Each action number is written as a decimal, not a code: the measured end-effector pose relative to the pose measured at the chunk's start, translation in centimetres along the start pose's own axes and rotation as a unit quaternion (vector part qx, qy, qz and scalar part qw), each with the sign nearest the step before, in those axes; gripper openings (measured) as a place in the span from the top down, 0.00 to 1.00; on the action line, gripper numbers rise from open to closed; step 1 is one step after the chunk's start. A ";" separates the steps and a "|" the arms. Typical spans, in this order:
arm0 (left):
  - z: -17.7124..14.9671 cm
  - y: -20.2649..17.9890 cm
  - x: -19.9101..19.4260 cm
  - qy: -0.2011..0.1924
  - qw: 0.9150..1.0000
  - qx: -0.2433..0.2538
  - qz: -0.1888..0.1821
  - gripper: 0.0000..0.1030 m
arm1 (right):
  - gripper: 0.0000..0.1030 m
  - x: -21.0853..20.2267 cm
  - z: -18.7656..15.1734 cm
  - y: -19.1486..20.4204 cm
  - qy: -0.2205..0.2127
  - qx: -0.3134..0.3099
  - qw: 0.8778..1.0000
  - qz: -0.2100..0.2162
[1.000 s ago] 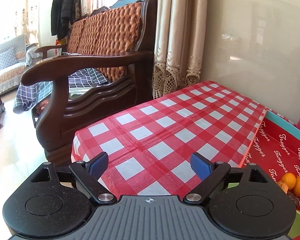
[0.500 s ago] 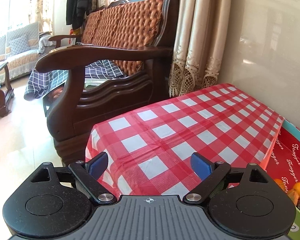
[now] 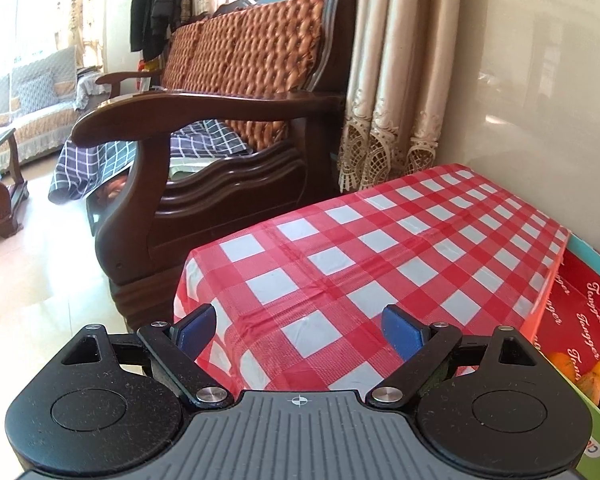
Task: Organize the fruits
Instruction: 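Reach to the dark round piece and grasp it with the left gripper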
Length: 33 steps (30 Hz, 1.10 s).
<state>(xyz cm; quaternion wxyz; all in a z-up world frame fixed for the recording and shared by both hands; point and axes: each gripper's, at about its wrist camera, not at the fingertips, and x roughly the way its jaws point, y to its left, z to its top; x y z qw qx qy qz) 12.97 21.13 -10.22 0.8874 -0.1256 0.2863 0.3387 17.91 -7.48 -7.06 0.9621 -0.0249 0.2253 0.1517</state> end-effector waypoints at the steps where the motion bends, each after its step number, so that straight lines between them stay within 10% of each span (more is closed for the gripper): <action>1: -0.1 -0.4 -0.2 -0.002 1.000 0.007 -0.003 0.13 | 0.28 -0.2 0.1 -0.5 -0.001 0.007 1.000 -0.010; 17: -3.4 -11.9 -6.7 -0.064 0.981 0.147 -0.109 0.13 | 0.12 -4.3 -2.1 -10.5 -0.026 0.095 0.964 -0.247; 33: -9.2 -27.0 -13.3 -0.083 0.889 0.338 -0.298 0.14 | 0.08 -9.6 -6.4 -19.2 -0.027 0.160 0.910 -0.380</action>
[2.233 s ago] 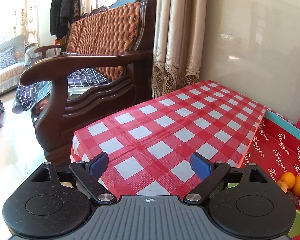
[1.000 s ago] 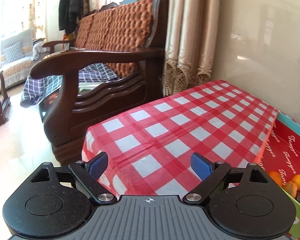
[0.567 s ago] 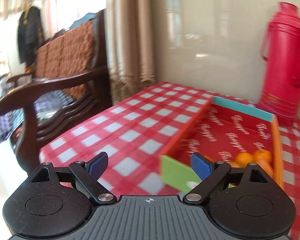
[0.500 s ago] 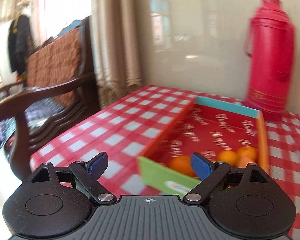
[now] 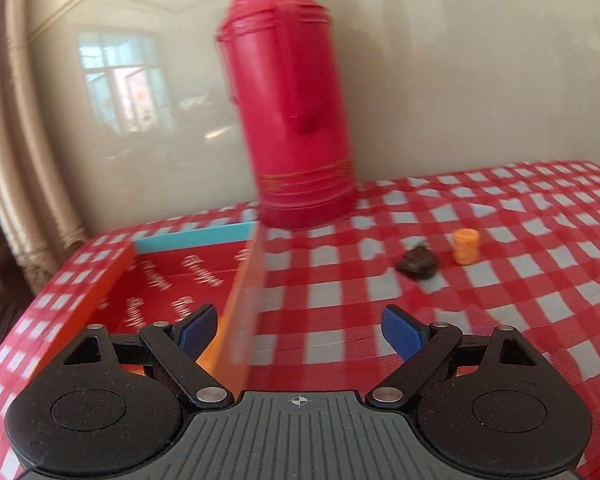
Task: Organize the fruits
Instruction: 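Reach to the dark round piece and grasp it with the left gripper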
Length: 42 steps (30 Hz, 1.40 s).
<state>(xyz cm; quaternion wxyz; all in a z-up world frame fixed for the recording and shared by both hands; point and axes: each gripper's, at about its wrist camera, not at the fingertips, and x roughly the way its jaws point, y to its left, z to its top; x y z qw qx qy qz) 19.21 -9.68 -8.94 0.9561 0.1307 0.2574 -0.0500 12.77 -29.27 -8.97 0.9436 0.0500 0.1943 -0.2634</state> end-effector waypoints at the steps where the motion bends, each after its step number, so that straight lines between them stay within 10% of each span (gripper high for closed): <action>1: 0.4 -0.7 0.5 0.004 1.000 0.006 -0.011 0.14 | 0.08 0.0 -0.1 -0.4 -0.002 0.001 1.000 -0.007; 14: 3.8 -7.4 7.6 0.029 0.993 0.073 -0.085 0.26 | 0.07 -0.5 -0.2 -4.7 -0.036 0.014 0.996 -0.081; 42: 3.8 -8.1 11.4 0.048 0.992 0.054 -0.102 0.60 | 0.07 -0.2 -0.1 -3.9 -0.020 0.007 0.999 -0.043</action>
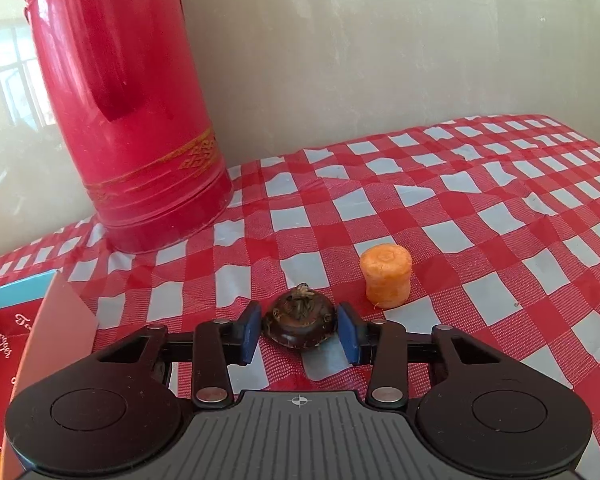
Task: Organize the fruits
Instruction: 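Reach to the dark round piece and grasp it with the left gripper, then carry the dark piece over the red box and release it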
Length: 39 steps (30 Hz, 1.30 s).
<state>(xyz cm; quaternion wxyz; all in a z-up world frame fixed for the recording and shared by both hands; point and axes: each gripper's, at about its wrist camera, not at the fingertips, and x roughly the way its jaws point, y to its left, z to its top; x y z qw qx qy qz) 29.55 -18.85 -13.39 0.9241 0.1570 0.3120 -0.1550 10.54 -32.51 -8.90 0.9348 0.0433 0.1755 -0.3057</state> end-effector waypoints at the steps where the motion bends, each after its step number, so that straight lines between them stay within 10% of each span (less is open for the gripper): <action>1: 0.0 0.0 -0.2 -0.003 1.000 0.000 0.003 0.60 | 0.07 0.0 0.0 0.1 0.000 -0.001 1.000 0.002; 18: -1.7 7.1 -8.2 -0.068 0.987 -0.048 0.136 0.60 | 0.07 -0.6 -0.1 2.1 -0.004 -0.025 0.999 0.023; 32: -7.2 19.1 -7.8 0.049 0.947 -0.194 0.253 0.60 | 0.07 -1.5 -0.4 5.3 -0.015 -0.063 0.997 0.047; 34: -7.7 19.9 -7.8 0.060 0.944 -0.208 0.251 0.55 | 0.07 -1.7 -0.5 6.0 -0.014 -0.070 0.996 0.055; 36: -8.1 20.1 -8.2 0.064 0.940 -0.219 0.255 0.27 | 0.07 -1.9 -0.5 6.7 -0.014 -0.077 0.995 0.064; 39: -8.4 20.3 -9.5 0.043 0.941 -0.221 0.252 0.23 | 0.07 -2.2 -0.5 7.8 -0.016 -0.087 0.993 0.076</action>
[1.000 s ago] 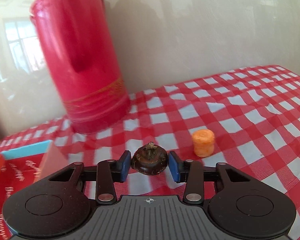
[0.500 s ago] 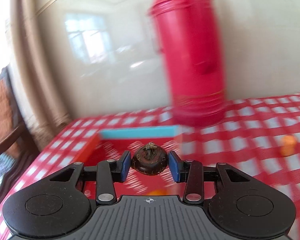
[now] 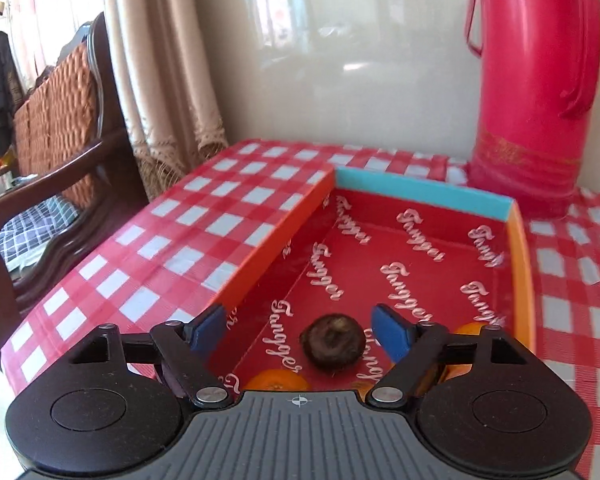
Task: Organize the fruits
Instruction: 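Carry the dark piece over the red box and release it, then grasp the last carrot piece on the cloth with the right gripper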
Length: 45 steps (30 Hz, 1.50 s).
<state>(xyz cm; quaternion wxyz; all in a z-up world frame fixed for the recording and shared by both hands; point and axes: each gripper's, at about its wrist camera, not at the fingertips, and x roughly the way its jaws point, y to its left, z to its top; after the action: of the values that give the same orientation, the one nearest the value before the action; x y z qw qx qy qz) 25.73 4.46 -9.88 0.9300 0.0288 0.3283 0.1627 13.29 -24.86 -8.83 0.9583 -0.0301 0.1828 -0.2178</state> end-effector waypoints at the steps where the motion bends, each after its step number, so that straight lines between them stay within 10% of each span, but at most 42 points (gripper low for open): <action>1: 0.0 0.2 -0.5 -0.005 1.000 0.002 0.002 0.23 | 0.07 -0.1 0.1 0.4 -0.001 -0.002 1.000 0.004; 30: -5.8 13.4 -5.3 -0.032 0.988 -0.100 0.117 0.06 | 0.16 7.1 2.3 7.5 0.089 -0.010 0.991 0.098; 42: -6.7 16.9 -4.0 -0.010 0.980 -0.147 0.134 0.03 | 0.37 13.4 2.8 7.4 0.160 0.020 0.982 0.098; 45: -6.8 17.4 -3.7 -0.006 0.979 -0.152 0.137 0.03 | 0.57 13.8 2.3 7.2 0.175 0.024 0.979 0.101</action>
<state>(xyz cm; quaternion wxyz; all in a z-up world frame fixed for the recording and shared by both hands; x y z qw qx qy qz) 13.86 19.33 -10.15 0.8943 -0.0675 0.2870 0.3366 28.67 -24.36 -12.30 0.9291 0.0496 0.3441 -0.1257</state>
